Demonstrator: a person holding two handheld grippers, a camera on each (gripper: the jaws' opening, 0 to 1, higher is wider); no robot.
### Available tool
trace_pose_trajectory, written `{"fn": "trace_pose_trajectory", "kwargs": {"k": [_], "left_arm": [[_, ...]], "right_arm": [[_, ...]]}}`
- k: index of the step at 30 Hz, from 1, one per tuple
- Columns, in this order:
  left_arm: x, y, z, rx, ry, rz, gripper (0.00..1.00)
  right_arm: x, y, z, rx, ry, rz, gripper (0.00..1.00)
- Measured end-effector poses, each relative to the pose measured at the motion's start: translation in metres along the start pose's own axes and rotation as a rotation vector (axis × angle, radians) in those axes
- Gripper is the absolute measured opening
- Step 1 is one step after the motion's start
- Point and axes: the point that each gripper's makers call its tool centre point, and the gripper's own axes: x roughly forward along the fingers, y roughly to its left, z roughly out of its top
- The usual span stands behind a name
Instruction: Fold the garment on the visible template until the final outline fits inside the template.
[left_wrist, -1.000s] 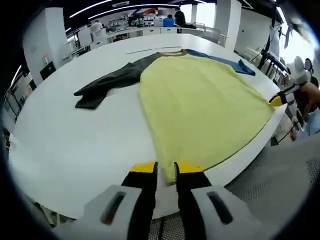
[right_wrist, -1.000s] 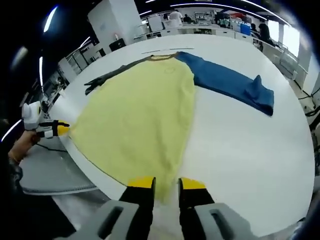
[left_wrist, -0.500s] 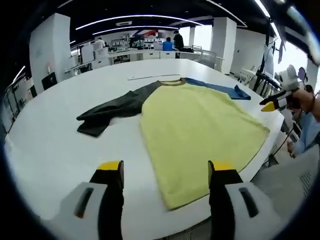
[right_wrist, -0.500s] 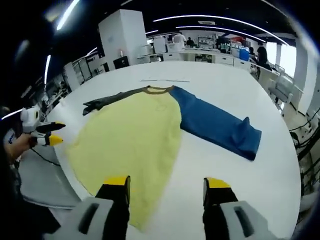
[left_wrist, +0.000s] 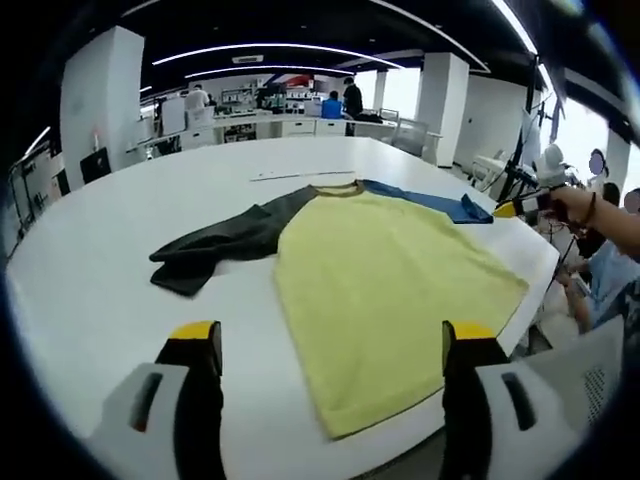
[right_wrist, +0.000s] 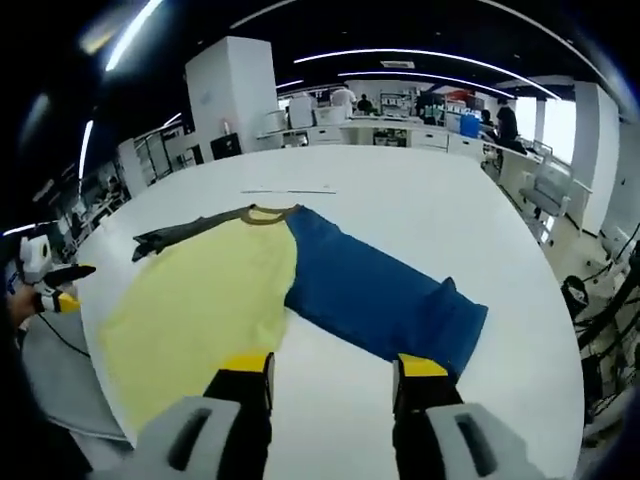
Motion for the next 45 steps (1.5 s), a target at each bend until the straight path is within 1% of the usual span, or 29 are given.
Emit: {"fn": "trace_pose_trajectory", "kwargs": {"k": [4,10,14,23,25,28,31,33,35,37,40,41,43,45], "left_arm": [[0.0,-0.001,0.002,0.009,0.001,-0.003,0.95],[0.001,-0.005,0.008,0.012,-0.018,-0.009,0.99],[0.001,-0.006,0.009,0.013,-0.016,-0.01,0.99],[0.0,-0.008,0.009,0.008,-0.006,-0.002,0.99],[-0.001,-0.008,0.01,0.002,-0.004,-0.001,0.97],[-0.003,-0.008,0.011,-0.001,-0.005,0.004,0.96],[-0.004,-0.007,0.01,-0.001,-0.003,0.008,0.96],[-0.005,-0.006,0.008,-0.001,0.0,0.009,0.96],[-0.005,-0.006,0.008,-0.002,0.001,0.008,0.95],[-0.006,-0.006,0.009,-0.002,-0.004,0.008,0.95],[-0.007,-0.006,0.01,-0.001,-0.009,0.007,0.95],[-0.007,-0.006,0.009,0.0,-0.009,0.008,0.96],[-0.007,-0.005,0.009,0.001,-0.007,0.009,0.96],[-0.007,-0.005,0.008,0.0,-0.007,0.007,0.96]], "right_arm": [[0.014,-0.009,0.006,0.009,-0.002,-0.001,0.41],[0.029,-0.019,0.005,-0.014,0.035,-0.021,0.34],[0.037,-0.026,0.0,-0.033,0.065,-0.033,0.29],[0.051,-0.041,-0.007,-0.046,0.11,-0.062,0.17],[0.052,-0.043,-0.01,-0.047,0.118,-0.066,0.13],[0.053,-0.045,-0.016,-0.046,0.14,-0.076,0.04],[0.052,-0.049,-0.015,-0.039,0.126,-0.087,0.0],[0.05,-0.051,-0.014,-0.028,0.124,-0.094,0.0],[0.046,-0.056,-0.01,-0.036,0.114,-0.109,0.0],[0.038,-0.067,-0.005,-0.054,0.105,-0.15,0.0],[0.025,-0.083,0.003,-0.051,0.097,-0.204,0.0],[0.019,-0.091,0.006,-0.064,0.093,-0.234,0.0],[0.009,-0.101,0.01,-0.062,0.085,-0.269,0.0],[0.002,-0.11,0.013,-0.058,0.079,-0.287,0.0]]}}
